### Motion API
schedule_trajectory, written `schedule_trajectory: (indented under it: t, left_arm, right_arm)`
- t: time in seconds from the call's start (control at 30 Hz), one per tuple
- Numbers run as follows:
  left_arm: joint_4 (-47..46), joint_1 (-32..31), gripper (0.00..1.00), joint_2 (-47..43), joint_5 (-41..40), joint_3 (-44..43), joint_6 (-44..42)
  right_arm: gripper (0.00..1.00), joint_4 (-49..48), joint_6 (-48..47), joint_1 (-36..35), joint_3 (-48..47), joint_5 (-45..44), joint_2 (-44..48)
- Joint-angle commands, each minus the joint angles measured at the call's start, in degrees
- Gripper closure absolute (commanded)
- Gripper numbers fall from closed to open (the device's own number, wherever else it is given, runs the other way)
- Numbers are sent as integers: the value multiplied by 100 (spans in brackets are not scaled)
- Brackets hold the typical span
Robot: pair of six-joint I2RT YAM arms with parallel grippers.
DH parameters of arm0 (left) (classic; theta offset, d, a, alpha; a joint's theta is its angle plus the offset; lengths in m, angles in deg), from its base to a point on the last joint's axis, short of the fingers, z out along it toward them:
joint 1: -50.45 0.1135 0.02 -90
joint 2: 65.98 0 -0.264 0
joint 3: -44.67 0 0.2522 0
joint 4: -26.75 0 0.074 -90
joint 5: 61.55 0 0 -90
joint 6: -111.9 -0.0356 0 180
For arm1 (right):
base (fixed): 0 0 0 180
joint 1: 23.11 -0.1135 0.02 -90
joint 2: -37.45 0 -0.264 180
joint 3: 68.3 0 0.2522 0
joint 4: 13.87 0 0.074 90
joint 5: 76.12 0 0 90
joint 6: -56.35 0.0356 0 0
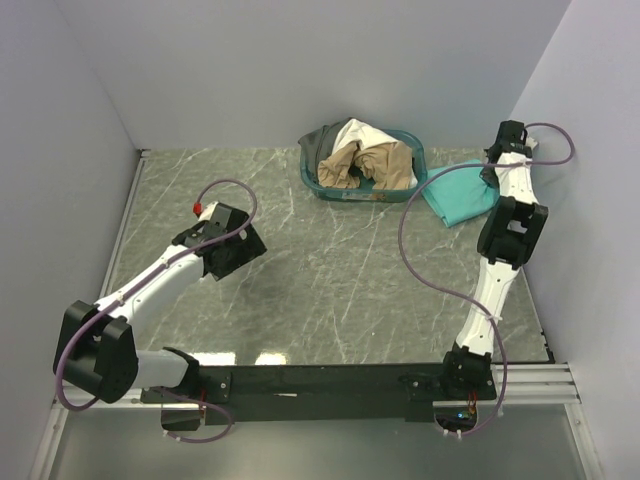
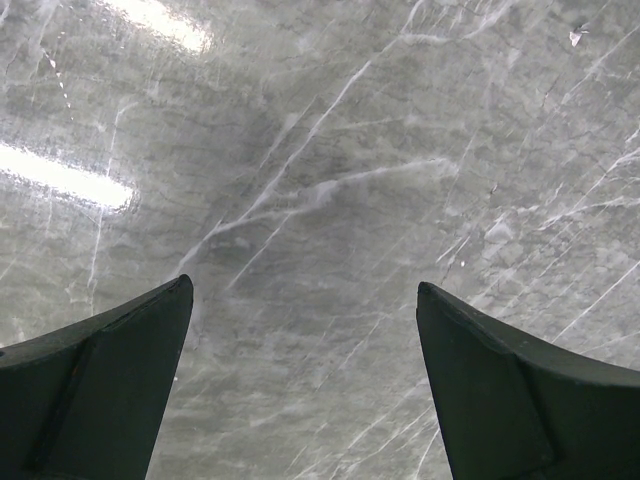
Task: Fold and stack the t-shirts
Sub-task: Neatly place the folded tshirt to the corner
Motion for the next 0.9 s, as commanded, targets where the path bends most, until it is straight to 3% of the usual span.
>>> schedule_trajectory:
  t: [0.0,0.23,0.47,0.63,0.73,0.87]
  left_arm:
    - [122,-10,1,-151,-111,-248,96]
    - [254,-10,1,-256,-146,-248,192]
    - [359,-10,1,-493,-287,-213,219]
    - [369,-10,1,-616,-287,-178,219]
    - [325,-10,1,-678,-252,-116,219]
    - [351,-10,0,-696,-269,-99,219]
  right_arm:
    - [100,21,207,30,-478,241,-87]
    - [100,205,629,65,-927,268,-333]
    - [100,196,893,145,179,49,132]
    - [98,398,902,171,427,-268,309]
    - [94,408,876,180,497,-181,379]
    - [78,240,753,171,524,4,528]
